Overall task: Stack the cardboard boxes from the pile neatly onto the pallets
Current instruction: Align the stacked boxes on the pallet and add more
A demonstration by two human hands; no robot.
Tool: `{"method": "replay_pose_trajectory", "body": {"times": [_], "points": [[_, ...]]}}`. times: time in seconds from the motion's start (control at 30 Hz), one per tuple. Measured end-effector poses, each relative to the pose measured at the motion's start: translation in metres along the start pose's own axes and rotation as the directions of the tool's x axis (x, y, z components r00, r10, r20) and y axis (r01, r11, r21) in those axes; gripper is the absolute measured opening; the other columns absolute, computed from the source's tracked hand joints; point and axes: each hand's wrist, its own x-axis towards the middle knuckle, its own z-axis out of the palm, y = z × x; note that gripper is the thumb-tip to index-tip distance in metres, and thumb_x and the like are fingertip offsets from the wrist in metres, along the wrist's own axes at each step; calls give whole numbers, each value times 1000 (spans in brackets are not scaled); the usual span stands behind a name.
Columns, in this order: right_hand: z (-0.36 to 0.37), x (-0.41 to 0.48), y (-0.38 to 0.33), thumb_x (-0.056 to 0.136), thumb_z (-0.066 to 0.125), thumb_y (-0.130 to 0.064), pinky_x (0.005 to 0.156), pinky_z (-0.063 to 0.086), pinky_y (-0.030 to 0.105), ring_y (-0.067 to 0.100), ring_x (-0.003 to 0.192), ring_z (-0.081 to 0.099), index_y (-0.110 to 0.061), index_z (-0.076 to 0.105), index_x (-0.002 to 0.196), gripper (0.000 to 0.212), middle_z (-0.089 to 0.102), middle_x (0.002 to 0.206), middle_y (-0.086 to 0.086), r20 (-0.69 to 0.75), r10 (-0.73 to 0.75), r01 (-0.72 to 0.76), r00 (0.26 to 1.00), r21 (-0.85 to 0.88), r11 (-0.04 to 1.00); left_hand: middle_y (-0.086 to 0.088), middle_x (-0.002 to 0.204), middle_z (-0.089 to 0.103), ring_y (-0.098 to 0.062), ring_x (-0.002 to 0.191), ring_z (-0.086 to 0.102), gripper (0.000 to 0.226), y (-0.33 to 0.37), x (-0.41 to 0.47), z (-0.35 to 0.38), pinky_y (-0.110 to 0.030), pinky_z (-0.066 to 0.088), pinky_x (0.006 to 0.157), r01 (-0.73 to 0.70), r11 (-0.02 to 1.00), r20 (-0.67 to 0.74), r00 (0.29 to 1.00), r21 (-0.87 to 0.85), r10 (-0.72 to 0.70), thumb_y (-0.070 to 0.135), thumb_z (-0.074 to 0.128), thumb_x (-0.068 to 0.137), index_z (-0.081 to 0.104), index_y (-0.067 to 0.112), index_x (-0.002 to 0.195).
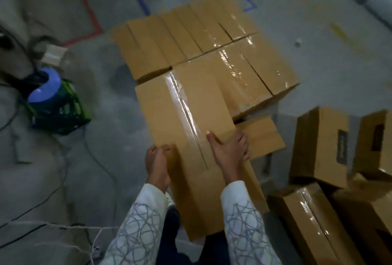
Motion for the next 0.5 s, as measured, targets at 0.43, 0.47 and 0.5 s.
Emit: {"method": "replay_pose_trajectory", "body": {"times": [0.43, 0.47, 0.5], "points": [[82, 38, -117, 73, 76, -71, 117, 19, 53, 25, 150, 18, -7, 22, 157, 119, 25, 160, 10, 172, -40, 46, 984, -32, 998, 2, 110, 70, -23, 92, 68, 58, 85, 98, -36, -42, 59, 85, -103, 993, -151, 982, 54, 110, 44, 69, 53, 72, 31, 110], [87, 49, -121, 74, 77, -70, 116, 19, 54, 25, 150, 17, -7, 21, 157, 119, 24, 161, 10, 205, -39, 49, 978, -43, 998, 1, 112, 70, -25, 95, 69, 65, 87, 111, -30, -43, 59, 85, -86, 995, -154, 984, 57, 94, 47, 69, 50, 71, 32, 113], [94, 64, -124, 74, 77, -70, 116, 20, 55, 25, 151, 16, -7, 20, 157, 120, 22, 162, 9, 237, -39, 53, 971, -55, 997, 0, 114, 70, -26, 97, 70, 69, 87, 129, -23, -44, 60, 85, -71, 995, -152, 985, 64, 80, 49, 68, 48, 71, 32, 116]]}}
